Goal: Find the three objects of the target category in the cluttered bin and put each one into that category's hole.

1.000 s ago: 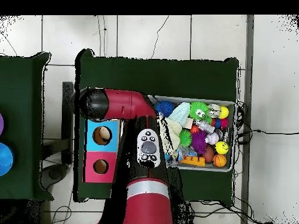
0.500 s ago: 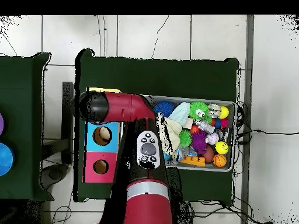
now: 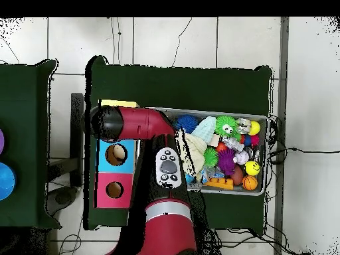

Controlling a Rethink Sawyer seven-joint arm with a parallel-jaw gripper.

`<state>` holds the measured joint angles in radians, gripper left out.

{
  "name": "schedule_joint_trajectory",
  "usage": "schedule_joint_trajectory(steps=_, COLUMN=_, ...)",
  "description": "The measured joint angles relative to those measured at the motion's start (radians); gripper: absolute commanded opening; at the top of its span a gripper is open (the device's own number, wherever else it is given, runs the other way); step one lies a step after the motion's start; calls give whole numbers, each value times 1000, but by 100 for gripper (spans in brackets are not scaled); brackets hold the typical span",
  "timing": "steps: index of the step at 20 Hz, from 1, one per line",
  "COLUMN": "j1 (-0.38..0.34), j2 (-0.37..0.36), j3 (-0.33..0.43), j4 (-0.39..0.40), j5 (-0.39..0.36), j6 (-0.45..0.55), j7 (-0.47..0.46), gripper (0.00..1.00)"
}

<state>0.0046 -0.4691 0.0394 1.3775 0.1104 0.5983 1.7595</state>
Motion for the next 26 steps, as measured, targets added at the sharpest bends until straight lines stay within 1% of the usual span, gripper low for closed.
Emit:
schedule_joint_trajectory(steps=7, j1=3, j2=58, j3=3, j4=-3, j5=-6, j6=-53, j7=0, gripper=0)
schedule_joint_trajectory(steps=19, j1=-3, j2=59, j3=7, j4=-9, j5=-36, j6=-132, j7=0, gripper=0)
schedule_joint_trajectory(steps=20, j1=-4, j2=59, j3=7, j4=-9, j5=-39, j6=-140, j7=0, gripper=100)
schedule_joint_trajectory(steps=21, j1=-3, j2=62, j3=11, j4=-8, j5=-42, j6=-156, j7=0, gripper=100)
schedule_joint_trajectory(steps=26, j1=-2, j2=61, j3=11, j4=-8, j5=-47, j6=-160, j7=0, gripper=100)
